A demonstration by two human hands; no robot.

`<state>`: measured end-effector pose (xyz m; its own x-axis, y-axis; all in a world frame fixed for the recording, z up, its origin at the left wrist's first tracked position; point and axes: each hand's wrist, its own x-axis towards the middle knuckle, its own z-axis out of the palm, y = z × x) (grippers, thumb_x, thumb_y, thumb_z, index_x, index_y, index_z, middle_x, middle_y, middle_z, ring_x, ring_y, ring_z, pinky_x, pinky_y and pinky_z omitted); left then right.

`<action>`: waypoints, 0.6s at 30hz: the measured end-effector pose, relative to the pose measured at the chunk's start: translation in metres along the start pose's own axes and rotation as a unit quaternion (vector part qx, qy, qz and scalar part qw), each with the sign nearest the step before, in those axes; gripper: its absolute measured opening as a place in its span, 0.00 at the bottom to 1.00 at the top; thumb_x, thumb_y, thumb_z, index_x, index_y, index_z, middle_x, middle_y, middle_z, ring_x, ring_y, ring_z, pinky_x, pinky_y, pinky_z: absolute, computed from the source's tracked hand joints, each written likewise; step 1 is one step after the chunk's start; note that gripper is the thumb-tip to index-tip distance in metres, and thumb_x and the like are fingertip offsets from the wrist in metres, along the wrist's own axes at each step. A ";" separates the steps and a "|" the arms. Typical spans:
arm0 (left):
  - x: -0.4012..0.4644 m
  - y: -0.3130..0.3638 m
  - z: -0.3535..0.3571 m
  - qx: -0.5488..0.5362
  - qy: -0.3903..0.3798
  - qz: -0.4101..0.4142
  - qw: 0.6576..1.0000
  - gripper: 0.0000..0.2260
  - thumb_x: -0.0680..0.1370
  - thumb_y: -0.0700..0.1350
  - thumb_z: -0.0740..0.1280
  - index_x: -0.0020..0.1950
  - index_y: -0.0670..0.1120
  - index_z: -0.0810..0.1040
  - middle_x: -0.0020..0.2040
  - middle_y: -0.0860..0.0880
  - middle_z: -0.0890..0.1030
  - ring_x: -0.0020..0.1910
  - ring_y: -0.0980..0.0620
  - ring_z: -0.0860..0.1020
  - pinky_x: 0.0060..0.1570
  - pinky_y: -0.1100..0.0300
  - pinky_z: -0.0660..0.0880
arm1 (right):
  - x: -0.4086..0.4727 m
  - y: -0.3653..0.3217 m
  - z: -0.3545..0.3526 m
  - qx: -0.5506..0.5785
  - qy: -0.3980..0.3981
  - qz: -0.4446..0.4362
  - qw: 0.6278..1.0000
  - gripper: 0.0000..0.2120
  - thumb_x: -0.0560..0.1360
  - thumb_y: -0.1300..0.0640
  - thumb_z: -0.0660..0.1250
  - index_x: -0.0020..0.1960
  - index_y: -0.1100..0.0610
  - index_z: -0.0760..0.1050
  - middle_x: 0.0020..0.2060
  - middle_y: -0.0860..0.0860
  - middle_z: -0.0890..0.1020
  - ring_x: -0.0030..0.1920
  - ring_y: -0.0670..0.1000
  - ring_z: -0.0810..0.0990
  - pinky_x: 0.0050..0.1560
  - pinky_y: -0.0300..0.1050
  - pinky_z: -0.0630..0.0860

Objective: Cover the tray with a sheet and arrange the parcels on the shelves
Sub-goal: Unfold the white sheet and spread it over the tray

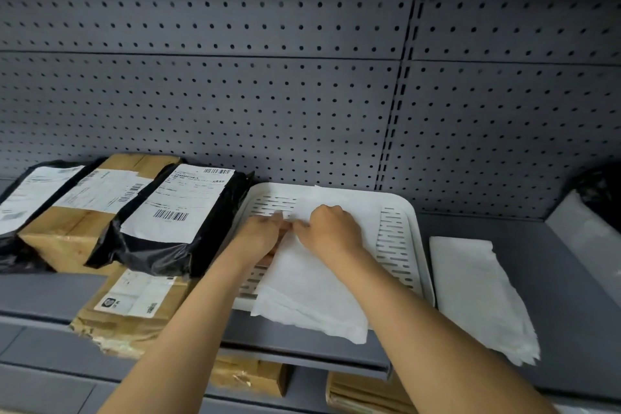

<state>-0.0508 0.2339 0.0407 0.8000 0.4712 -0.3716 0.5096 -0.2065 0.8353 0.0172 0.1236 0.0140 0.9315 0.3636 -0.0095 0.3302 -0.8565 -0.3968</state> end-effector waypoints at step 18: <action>0.015 -0.010 0.003 -0.051 0.016 0.020 0.998 0.12 0.74 0.39 0.75 0.55 0.44 0.80 0.44 0.44 0.83 0.34 0.50 0.79 0.35 0.62 0.76 | 0.006 0.027 -0.020 0.244 -0.064 0.026 0.967 0.16 0.75 0.46 0.68 0.45 0.60 0.82 0.42 0.56 0.87 0.46 0.59 0.86 0.54 0.56 0.82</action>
<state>-0.0428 0.2404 0.0256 0.8070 0.4926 -0.3257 0.4418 -0.1377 0.8865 0.0344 0.0953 0.0221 0.9079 0.3941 -0.1426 0.1431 -0.6113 -0.7783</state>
